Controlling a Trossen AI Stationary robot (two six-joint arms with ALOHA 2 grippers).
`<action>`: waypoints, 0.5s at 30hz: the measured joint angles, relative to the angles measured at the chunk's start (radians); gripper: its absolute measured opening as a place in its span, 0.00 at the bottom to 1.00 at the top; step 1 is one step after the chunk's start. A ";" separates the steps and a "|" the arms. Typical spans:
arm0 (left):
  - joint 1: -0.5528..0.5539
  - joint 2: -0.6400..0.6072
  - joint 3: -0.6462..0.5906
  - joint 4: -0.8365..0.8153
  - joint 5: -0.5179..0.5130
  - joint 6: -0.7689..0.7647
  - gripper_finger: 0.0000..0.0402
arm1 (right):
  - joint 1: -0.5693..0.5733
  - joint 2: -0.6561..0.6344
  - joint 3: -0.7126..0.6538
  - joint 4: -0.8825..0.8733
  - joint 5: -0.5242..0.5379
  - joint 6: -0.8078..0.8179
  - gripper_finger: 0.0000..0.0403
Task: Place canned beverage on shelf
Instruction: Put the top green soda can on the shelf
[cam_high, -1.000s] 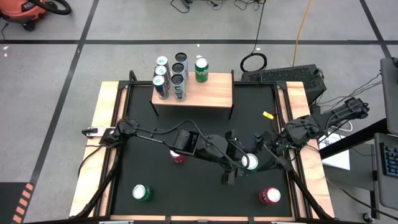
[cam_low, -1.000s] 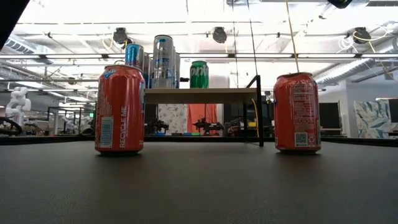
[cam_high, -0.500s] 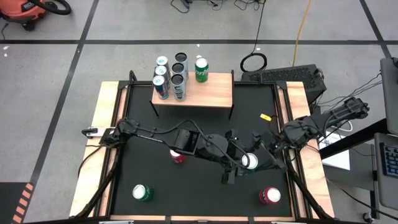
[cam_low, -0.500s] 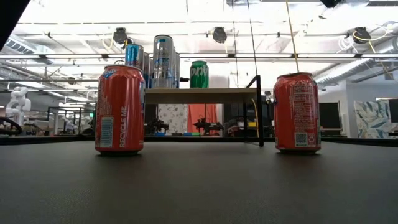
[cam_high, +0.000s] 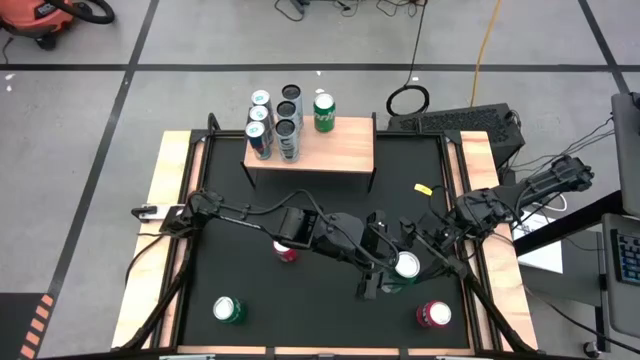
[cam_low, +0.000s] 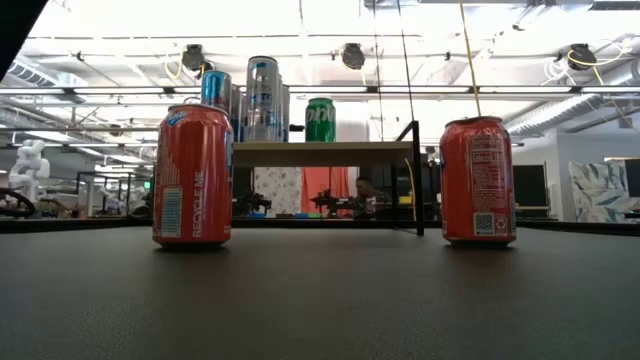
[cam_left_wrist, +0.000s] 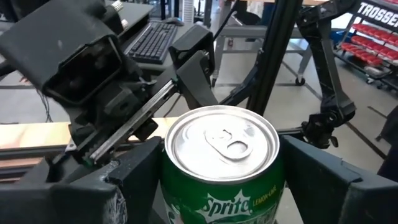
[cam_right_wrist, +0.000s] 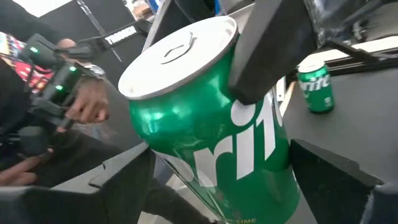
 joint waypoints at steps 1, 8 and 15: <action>0.000 0.000 0.000 0.002 0.001 0.003 0.72 | -0.001 0.004 0.000 0.008 -0.011 0.009 0.85; 0.000 -0.001 0.000 0.007 -0.009 0.013 0.72 | -0.001 0.014 -0.001 0.034 -0.031 0.040 0.85; 0.000 -0.001 0.000 -0.005 -0.012 0.013 0.72 | -0.001 0.019 -0.001 0.036 -0.028 0.022 0.79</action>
